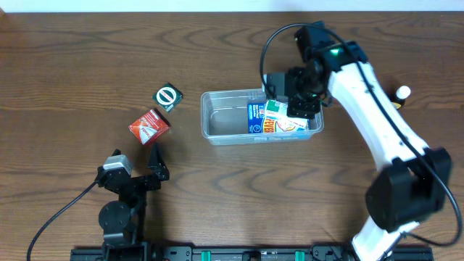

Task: Pack container
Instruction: 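Lower the blister pack into the container and release it, then move right gripper to the brown Woods bottle and grasp its cap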

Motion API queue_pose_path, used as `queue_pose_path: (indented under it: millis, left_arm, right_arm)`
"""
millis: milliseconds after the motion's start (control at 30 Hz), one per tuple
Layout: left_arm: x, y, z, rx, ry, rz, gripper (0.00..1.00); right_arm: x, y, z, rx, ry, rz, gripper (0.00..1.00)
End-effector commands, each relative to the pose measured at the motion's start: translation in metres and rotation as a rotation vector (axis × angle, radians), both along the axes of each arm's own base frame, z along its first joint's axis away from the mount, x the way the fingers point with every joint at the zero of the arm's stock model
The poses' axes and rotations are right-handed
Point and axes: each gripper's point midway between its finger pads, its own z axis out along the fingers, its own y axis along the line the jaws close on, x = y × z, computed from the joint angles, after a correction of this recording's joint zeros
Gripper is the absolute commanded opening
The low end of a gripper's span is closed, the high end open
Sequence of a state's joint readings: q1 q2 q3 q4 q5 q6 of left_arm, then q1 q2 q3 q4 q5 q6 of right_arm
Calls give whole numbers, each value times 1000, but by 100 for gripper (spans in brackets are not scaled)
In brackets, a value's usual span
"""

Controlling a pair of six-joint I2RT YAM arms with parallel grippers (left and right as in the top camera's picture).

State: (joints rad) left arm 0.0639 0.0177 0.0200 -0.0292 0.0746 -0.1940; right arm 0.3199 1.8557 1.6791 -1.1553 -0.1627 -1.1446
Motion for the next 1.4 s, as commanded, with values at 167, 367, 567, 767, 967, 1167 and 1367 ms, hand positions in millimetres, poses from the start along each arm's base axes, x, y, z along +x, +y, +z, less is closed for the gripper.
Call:
queue_pose_path:
  millis: [167,367,567,767,967,1167,1367]
  left_arm:
    - [-1,-1,-16,-3,51,-7,98]
    - [-1,-1,-16,-3,51,-7,98]
    - [-1,-1,-16,-3,51,-7,98]
    - [-1,-1,-16,-3,51,-7,98]
    - [-1,-1,-16,-3,51,-7,98]
    - [-1,-1,-16,-3,51,-7,98]
    - [-1,-1,-16,-3,51,-7,98]
  right_arm:
    - [-6,6,17,71,23,-139,43]
    - [-6,6,17,88,40,-202,1]
    - [8,-14,26,89,9,-452,1]
    - [35,-66,48,140,-84,-881,19]
    - [40,-97,50,234,-31,-1118,69]
    - [42,-145,49,193,-73,-1325,99]
    - [37,-225,53,158,-188,-1739,98]
